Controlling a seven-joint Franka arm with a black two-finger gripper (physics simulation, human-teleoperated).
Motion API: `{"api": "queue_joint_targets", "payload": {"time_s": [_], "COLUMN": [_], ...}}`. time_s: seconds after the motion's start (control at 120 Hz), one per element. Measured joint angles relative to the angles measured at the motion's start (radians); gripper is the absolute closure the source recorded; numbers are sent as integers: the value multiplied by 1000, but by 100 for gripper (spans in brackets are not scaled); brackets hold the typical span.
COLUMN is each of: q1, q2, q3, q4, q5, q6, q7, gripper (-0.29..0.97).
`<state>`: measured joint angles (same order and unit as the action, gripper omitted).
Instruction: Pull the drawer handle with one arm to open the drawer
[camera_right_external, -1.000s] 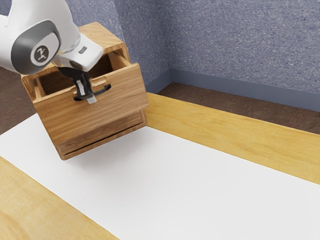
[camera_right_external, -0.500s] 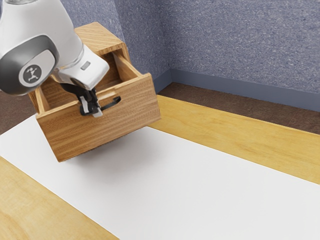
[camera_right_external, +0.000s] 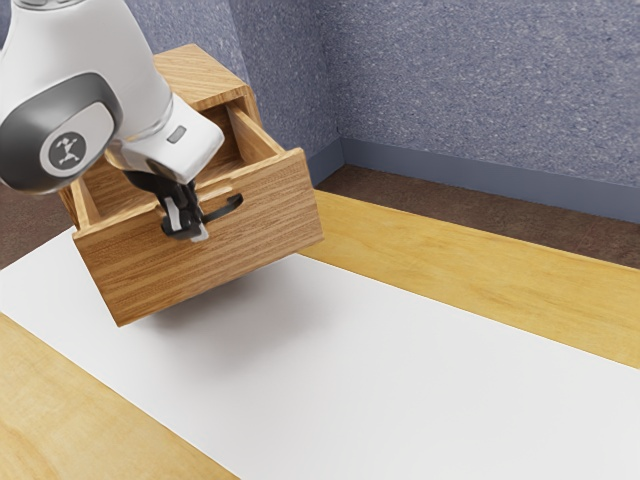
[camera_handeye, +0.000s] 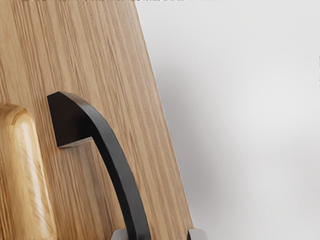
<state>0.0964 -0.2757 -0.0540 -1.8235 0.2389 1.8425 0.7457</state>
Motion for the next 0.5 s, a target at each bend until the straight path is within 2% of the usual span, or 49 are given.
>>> {"api": "queue_joint_targets", "payload": {"time_s": [0.217,0.317,0.367,0.433,0.5], "q1": [1,-1,-2,-2,5], "q2": [-15,-2,20,35,60], "q3": [-16,-70,-78,-46,28], "q4": [24,193,324,434,464], "q5": [-2,-4,-15,-38,-119], "q6": [-14,-91,-183,-314,-395], "q7": [-5,-9,-29,-91,-169], "gripper": [59,55,48,34,25]}}
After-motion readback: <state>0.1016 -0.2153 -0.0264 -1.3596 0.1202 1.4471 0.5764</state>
